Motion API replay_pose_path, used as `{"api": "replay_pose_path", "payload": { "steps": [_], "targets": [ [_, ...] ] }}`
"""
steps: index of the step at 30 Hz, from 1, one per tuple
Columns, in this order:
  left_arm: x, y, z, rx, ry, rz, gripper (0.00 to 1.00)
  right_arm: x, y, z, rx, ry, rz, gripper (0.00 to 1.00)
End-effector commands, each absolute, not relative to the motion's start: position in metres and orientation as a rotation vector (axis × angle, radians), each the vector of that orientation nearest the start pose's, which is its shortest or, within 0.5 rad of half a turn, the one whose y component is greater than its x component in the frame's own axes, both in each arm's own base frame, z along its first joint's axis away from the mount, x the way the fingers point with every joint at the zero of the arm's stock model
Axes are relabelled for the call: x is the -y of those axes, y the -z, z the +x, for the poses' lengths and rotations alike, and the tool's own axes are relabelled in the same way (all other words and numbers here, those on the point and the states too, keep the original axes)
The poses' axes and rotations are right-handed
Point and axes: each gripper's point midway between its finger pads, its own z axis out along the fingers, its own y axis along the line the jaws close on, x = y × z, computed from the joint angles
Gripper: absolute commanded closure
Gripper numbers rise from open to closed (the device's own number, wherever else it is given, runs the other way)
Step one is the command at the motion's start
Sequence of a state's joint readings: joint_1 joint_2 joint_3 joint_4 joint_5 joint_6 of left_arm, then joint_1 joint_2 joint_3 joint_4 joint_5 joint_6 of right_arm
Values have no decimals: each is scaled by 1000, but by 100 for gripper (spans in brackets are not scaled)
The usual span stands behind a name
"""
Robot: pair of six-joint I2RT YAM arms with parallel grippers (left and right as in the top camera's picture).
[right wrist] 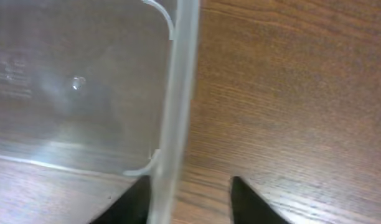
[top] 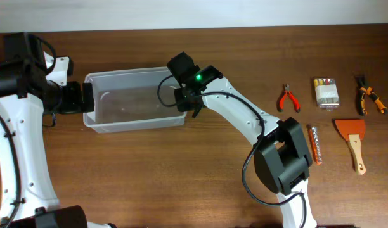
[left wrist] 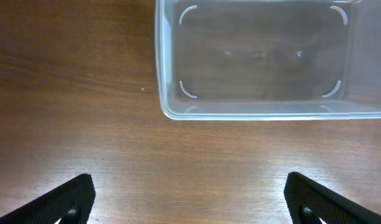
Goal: Pack container
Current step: 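Grip the container's right rim with the right gripper, then drag the container rightward to table center with the right gripper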
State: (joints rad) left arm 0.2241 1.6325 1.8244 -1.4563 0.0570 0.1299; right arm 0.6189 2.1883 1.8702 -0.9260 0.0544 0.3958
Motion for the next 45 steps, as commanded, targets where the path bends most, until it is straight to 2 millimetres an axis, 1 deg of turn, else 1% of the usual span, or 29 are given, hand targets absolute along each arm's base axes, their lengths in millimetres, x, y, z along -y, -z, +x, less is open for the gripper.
{"api": "replay_pose_path", "payload": {
  "steps": [1,10,12,15,17,20,22,26,29,30,33,35,40,42,45],
  "targets": [
    [-64,-250,335,-2821,30,-139,1,-287,-77,420,-2794,-161,-300,70],
    [-64,-250,335,-2822,30,-140,1,-288,-79,421,-2788,-165,-299,95],
    [-64,-250,335,-2822,30,-139,1,-288,-82,422,-2787,-166,-298,96],
    [-64,-250,335,-2821,30,-140,1,-286,-93,425,-2781,-168,-287,96],
    [-64,-250,335,-2821,30,-139,1,-280,-103,427,-2781,-161,-270,96],
    [-64,-250,335,-2821,30,-139,1,-265,-117,431,-2791,-149,-233,96],
    [-64,-250,335,-2821,30,-139,1,-251,-125,432,-2802,-136,-199,96],
    [-64,-250,335,-2820,29,-139,1,-212,-139,433,-2845,-97,-103,96],
    [-64,-250,336,-2816,28,-139,1,-180,-150,428,-2878,-66,-25,96],
    [-65,-251,337,-2813,28,-138,1,-170,-155,426,-2885,-58,-8,96],
    [-65,-251,338,-2806,25,-138,1,-149,-172,416,-2897,-50,-21,96],
    [-65,-252,340,-2800,23,-137,1,-137,-186,405,-2908,-41,-37,96],
    [-66,-253,342,-2789,21,-136,1,-120,-219,369,-2929,-20,-70,96],
    [-66,-253,342,-2788,21,-135,1,-117,-228,359,-2931,-19,-72,96],
    [-66,-253,342,-2788,21,-136,1,-110,-243,338,-2937,-16,-74,96]
  ]
}}
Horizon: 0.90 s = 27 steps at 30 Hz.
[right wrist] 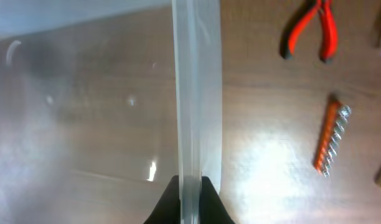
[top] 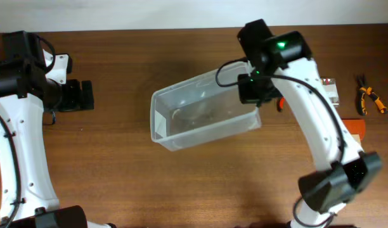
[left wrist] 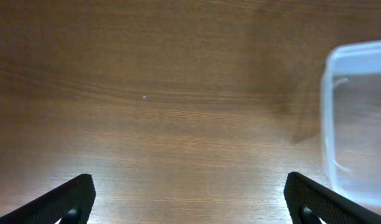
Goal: Pack container
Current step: 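Drag the container rightward to table center with the right gripper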
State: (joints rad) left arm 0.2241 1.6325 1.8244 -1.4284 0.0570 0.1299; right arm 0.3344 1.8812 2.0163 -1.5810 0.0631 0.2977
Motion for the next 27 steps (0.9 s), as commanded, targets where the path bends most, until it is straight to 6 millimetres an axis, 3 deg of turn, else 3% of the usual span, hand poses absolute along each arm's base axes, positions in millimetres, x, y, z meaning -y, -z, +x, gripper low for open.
{"api": "replay_pose_path", "payload": {
  "steps": [1,8,12,16,22,27],
  "targets": [
    [-66,-253,342,-2788,21,-136,1,-108,-248,333,-2937,-16,-74,96],
    [-66,-253,342,-2788,21,-136,1,-108,-276,302,-2900,-114,-120,96],
    [-66,-253,343,-2787,21,-135,1,-108,-276,298,-2888,-125,-143,96],
    [-66,-253,343,-2787,20,-135,1,-111,-255,302,-2897,-134,-148,96],
    [-66,-252,342,-2792,22,-136,1,-112,-204,309,-2921,-126,-124,96],
    [-66,-252,341,-2795,23,-136,1,-110,-178,304,-2961,-111,-65,96]
  ]
}}
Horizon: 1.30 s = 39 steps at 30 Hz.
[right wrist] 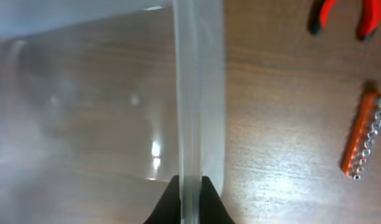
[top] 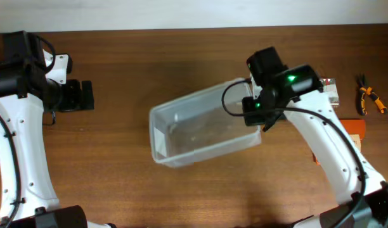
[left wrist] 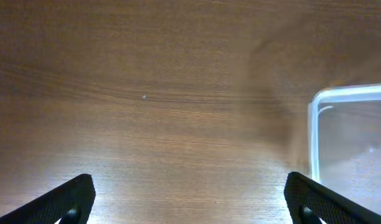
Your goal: Pack container
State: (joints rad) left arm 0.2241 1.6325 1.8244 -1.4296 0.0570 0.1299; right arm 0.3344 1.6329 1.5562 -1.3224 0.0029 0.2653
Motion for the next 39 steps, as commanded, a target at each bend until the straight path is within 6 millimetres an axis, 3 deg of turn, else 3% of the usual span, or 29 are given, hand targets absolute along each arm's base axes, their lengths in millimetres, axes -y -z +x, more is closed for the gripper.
{"api": "replay_pose_path", "payload": {
  "steps": [1,11,18,26,32,39],
  "targets": [
    [-66,-252,341,-2795,23,-136,1,-110,-172,303,-2969,-108,-63,96],
    [-66,-253,342,-2790,21,-136,1,-109,-125,303,-2975,-108,2,96],
    [-65,-252,341,-2795,23,-136,1,-92,-96,297,-2996,-42,132,96],
    [-65,-252,341,-2795,23,-136,1,-67,-79,288,-3038,2,182,96],
    [-65,-252,341,-2796,24,-136,1,-67,-69,283,-3056,4,88,96],
    [-65,-252,341,-2796,24,-136,1,-78,-70,290,-3029,-78,-36,96]
  ]
}}
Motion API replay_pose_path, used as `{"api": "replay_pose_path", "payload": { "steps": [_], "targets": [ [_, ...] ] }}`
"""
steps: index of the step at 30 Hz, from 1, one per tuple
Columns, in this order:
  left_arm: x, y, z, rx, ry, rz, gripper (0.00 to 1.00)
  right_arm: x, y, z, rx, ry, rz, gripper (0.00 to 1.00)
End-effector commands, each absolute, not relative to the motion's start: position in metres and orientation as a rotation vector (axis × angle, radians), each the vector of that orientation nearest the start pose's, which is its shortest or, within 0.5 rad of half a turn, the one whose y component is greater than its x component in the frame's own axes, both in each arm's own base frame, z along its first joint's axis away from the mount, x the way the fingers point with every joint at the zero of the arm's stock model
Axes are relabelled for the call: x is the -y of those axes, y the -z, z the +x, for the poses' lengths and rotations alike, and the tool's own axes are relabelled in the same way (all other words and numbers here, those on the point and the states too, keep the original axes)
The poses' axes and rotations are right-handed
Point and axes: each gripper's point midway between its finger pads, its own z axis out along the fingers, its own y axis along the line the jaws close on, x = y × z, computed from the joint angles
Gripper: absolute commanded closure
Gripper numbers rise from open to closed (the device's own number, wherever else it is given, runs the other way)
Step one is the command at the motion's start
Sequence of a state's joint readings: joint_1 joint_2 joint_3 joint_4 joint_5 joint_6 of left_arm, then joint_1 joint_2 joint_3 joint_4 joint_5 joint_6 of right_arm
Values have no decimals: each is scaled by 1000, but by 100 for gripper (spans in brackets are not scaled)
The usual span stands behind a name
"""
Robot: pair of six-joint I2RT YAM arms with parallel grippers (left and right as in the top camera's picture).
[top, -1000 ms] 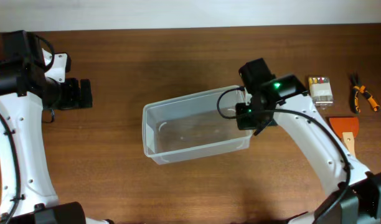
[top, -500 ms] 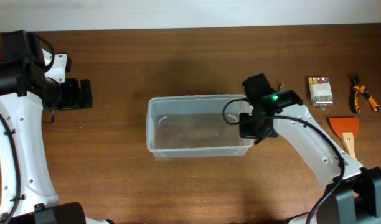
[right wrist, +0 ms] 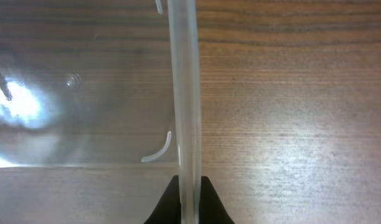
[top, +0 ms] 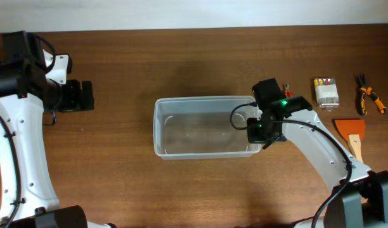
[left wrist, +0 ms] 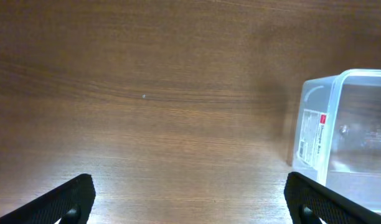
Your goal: Pack container
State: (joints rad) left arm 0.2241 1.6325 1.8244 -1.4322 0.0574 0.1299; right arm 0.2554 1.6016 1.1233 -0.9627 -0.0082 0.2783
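An empty clear plastic container [top: 203,135] sits level in the middle of the table. My right gripper [top: 260,132] is shut on its right wall [right wrist: 184,93], one finger on each side of the rim. The container's left end with a label [left wrist: 340,124] shows at the right of the left wrist view. My left gripper [left wrist: 189,200] stands open over bare table at the far left, well away from the container. Red pliers [top: 286,88] are partly hidden behind the right arm.
At the right lie a clear pack of batteries [top: 326,92], orange-and-black pliers [top: 368,96] and an orange scraper with a wooden handle [top: 352,134]. The table's far edge meets a white wall at the top.
The container was tilted and skewed in my right gripper; now it lies level and square on the table, slightly lower in the overhead view. The gripper is still shut on its right wall.
The container first stood at the left, by my open left gripper, with my right gripper's fingers open astride its right wall. Then the right gripper was shut on that wall and held the container tilted near the middle. Now it rests flat there.
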Motion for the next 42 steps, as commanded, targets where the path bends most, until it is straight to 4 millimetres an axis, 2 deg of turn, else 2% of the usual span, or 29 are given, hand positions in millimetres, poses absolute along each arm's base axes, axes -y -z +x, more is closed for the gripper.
{"api": "replay_pose_path", "payload": {
  "steps": [1,9,17,20,27,32,42],
  "targets": [
    [-65,-252,340,-2797,24,-136,1,-78,-70,290,-3028,-81,-64,96],
    [-65,-252,341,-2795,24,-136,1,-82,-70,290,-3026,-95,-78,96],
    [-64,-252,340,-2798,35,-136,1,-82,-70,290,-3027,-106,154,96],
    [-61,-252,340,-2799,37,-125,1,-82,-70,290,-3026,-108,191,96],
    [-57,-252,341,-2802,49,-110,1,-83,-71,293,-3013,-115,180,95],
    [-57,-252,341,-2802,50,-110,1,-84,-71,294,-3012,-113,50,95],
    [-57,-251,340,-2804,50,-110,1,-84,-71,294,-3011,-111,16,95]
  ]
}}
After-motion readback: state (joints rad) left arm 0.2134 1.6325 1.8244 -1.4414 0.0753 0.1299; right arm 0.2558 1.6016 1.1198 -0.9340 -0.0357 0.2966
